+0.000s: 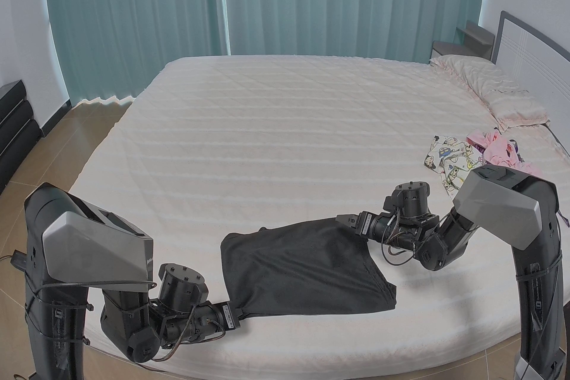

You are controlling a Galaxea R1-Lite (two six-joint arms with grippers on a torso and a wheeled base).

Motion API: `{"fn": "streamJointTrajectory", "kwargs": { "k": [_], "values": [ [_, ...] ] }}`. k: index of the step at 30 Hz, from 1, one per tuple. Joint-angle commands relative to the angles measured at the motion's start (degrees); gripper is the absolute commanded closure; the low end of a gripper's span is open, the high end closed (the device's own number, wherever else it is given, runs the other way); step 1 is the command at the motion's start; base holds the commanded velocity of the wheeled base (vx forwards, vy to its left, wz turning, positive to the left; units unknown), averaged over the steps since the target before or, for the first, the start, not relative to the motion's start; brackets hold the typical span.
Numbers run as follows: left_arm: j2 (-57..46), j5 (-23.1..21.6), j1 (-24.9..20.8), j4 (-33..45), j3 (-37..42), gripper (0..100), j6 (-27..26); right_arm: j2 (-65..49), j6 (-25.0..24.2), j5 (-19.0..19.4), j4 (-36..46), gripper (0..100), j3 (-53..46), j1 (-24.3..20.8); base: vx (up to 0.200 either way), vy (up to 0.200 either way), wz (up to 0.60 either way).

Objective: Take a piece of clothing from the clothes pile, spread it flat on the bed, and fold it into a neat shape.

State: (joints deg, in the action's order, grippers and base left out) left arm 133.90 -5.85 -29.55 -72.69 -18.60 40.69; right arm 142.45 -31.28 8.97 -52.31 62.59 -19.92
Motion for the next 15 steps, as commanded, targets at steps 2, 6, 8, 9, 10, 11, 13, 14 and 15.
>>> {"fn": "streamJointTrajectory", "kwargs": {
  "k": [2, 6, 8, 9, 10, 11, 13, 14, 15],
  "values": [
    [0.13, 0.84, -0.16, -1.40, 2.08, 100, -0.09, 1.52, 0.61, -0.10, 2.65, 0, 4.30, 0.32, 0.000, 0.000, 0.00],
    [0.31, 1.11, -0.16, -2.45, 2.69, 100, -0.09, 2.31, 0.96, -0.10, 4.50, 0, 5.88, 0.23, 0.000, 0.000, 0.00],
    [0.31, 1.11, -0.16, -2.54, 3.05, 100, -0.09, 3.19, 1.75, -0.10, 4.85, 0, 6.93, 0.06, 0.000, 0.000, 0.00],
    [0.31, 1.11, -0.16, -2.54, 3.05, 100, -0.09, 3.28, 1.93, -0.10, 4.94, 0, 7.02, 0.06, 0.000, 0.000, 0.00],
    [0.31, 1.11, -0.16, -2.54, 3.31, 100, -0.26, 3.98, 2.63, -0.18, 5.38, 0, 7.73, 0.06, 0.000, 0.000, 0.00],
    [0.31, 1.11, -0.16, -2.54, 3.31, 100, -0.26, 4.07, 2.72, -0.18, 5.64, 100, 7.90, -0.03, 0.000, 0.000, 0.00],
    [0.31, 1.11, -0.16, -2.54, 3.40, 100, -0.26, 4.68, 2.89, -0.89, 6.26, 100, 8.78, -0.03, 0.000, 0.000, 0.00],
    [0.31, 1.11, -0.16, -2.54, 3.40, 100, -0.26, 5.38, 2.89, -1.50, 6.34, 100, 9.48, -0.21, 0.000, 0.000, 0.00],
    [0.31, 1.11, -0.16, -2.54, 3.40, 100, -0.26, 5.74, 2.89, -1.85, 6.43, 100, 10.01, -0.21, 0.000, 0.000, 0.00]
  ]
}}
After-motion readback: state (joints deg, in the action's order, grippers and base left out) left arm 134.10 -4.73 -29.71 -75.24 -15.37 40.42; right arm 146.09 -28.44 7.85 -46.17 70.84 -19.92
